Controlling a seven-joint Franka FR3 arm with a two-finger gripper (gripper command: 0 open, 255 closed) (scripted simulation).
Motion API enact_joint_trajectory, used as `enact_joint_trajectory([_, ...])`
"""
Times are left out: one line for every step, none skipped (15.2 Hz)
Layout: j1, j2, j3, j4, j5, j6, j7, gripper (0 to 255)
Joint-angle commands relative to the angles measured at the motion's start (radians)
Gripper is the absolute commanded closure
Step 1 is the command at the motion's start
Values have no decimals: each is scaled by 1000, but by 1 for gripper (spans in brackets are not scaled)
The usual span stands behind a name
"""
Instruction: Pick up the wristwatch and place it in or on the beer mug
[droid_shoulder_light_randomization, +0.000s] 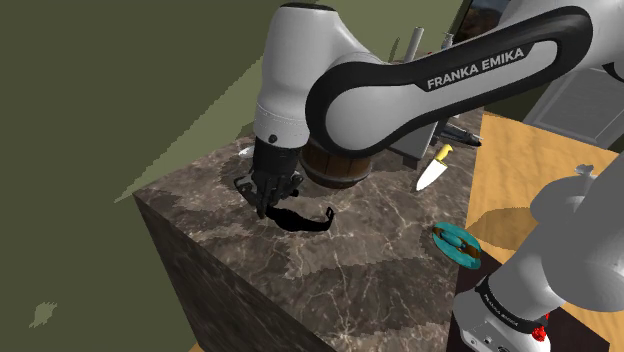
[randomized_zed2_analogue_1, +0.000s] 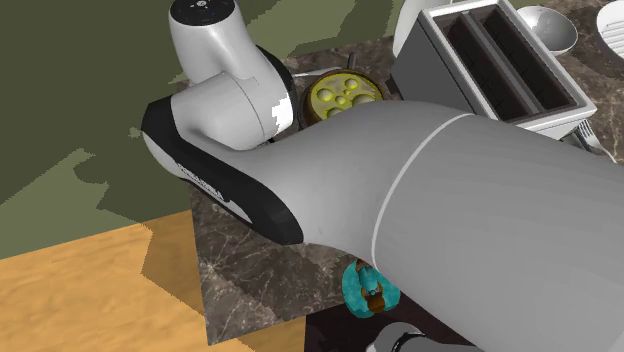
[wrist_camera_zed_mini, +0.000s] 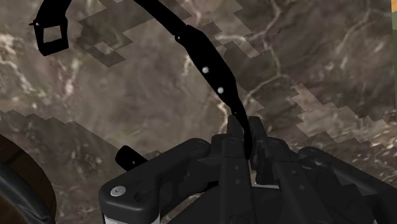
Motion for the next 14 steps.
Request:
enact_joint_trajectory([0,0,0,0,0,0,0,255])
enact_joint_trajectory([0,0,0,0,0,0,0,255])
enact_joint_trajectory([0,0,0,0,0,0,0,255])
enact_joint_trajectory([0,0,0,0,0,0,0,255])
enact_joint_trajectory([-1,-5,0,8,3,-13,-1,255])
enact_joint_trajectory([-1,-10,0,17,6,-26,-2,255])
enact_joint_trajectory([-2,-15,0,25,8,-39,-3,255])
enact_joint_trajectory([-3,-20,-1,34,11,-52,-4,255])
enact_joint_trajectory([-3,-25,-1,43,13,-65,-5,255])
enact_joint_trajectory([-4,-29,-1,53,15,-78,-6,255])
enact_joint_trajectory([-4,-33,-1,62,17,-91,-6,255])
enact_joint_trajectory([-5,-37,-2,72,19,-104,-7,255])
enact_joint_trajectory([-5,-40,-2,82,20,-117,-7,255])
enact_joint_trajectory([-6,-43,-2,92,22,-130,-7,255])
